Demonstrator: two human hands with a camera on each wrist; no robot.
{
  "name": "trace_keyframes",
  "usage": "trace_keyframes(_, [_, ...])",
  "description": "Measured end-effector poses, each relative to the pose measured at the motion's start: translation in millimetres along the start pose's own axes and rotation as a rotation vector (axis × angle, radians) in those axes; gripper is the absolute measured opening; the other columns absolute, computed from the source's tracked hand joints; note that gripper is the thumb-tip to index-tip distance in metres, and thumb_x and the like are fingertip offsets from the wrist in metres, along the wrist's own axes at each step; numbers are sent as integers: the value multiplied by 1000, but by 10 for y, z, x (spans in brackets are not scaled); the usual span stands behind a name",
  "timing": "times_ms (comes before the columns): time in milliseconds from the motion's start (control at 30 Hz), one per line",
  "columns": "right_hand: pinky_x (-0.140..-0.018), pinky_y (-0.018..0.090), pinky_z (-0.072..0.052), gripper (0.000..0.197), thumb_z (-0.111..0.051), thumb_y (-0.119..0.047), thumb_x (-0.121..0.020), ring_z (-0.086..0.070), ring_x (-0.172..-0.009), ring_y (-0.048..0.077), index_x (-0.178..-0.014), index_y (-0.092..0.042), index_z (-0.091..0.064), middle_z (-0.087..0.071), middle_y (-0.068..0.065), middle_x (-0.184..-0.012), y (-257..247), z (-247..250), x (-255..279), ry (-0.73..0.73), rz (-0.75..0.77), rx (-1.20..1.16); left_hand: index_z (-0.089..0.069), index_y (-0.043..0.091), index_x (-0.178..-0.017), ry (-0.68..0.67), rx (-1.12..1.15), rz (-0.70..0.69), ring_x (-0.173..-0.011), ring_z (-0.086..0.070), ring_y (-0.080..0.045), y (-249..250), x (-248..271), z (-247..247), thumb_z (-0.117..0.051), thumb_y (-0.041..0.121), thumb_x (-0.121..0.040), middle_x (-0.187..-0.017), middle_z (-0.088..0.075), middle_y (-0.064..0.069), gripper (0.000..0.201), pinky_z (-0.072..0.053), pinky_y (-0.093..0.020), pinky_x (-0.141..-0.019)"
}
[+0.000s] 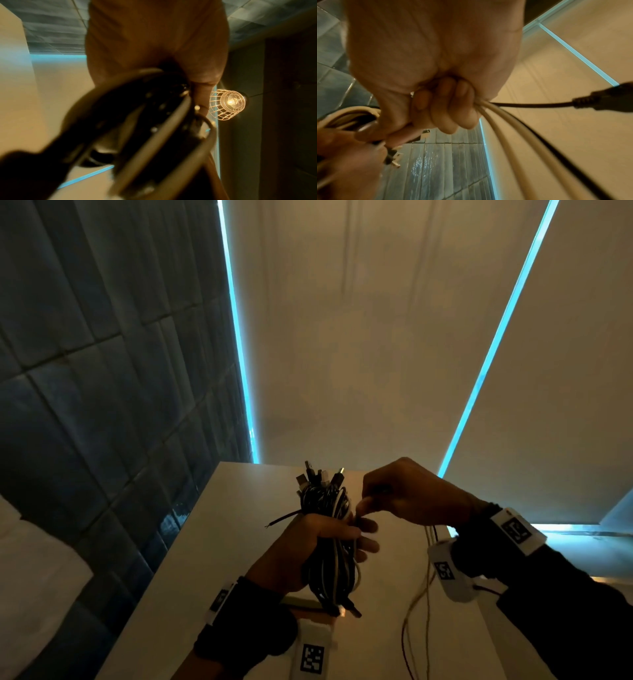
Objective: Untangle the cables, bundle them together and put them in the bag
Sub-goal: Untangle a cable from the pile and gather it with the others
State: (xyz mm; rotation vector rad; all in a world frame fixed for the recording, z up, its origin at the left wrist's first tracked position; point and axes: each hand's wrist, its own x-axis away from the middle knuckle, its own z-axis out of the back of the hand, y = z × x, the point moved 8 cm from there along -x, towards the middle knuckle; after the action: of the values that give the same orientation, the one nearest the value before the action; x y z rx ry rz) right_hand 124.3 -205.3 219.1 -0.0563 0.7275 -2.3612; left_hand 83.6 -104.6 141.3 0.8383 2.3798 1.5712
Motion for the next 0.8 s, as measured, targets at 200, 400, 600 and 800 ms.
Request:
trace_keyframes(200, [-50, 22, -36, 36, -70, -48, -72, -45, -48, 8, -68, -12, -66, -54, -6, -52, -83, 202, -113, 15, 7, 32, -58, 7, -94, -24, 61, -8, -56, -53, -15, 45, 58, 32, -64, 11, -74, -67, -56, -5, 21, -48, -29, -58])
trace_keyframes(400, [-49, 23, -30, 47, -70, -49, -71, -34, -46, 10, -50, -12, -51, -40, -5, -46, 296, 201, -32, 40, -117, -133, -62, 11, -78, -43, -133, -16, -51, -47, -16, 65, 105, 137, -67, 13, -75, -58, -46, -4, 6, -43, -30, -57])
trace_keyframes(600, [-61, 22, -38, 49, -56, -49, -85, -42, -48, 12, -49, -16, -51, -46, -6, -47, 867, -100, 202, -53, -264, -322, -61, 14, -68, -8, -200, 17, -50, -50, -18, 25, 63, 273, -77, 21, -63, -57, -49, -5, 18, -44, -31, -60])
trace_keyframes(800, [-85, 22, -43, 31, -52, -35, -93, -65, -93, 11, -80, -19, -74, -73, 0, -94, 1035, 311, 329, 287, -325, 74, -57, 9, -73, -40, -108, 96, -52, -49, -14, -161, 75, 222, -67, 8, -71, -62, -50, -6, 10, -44, -26, -55])
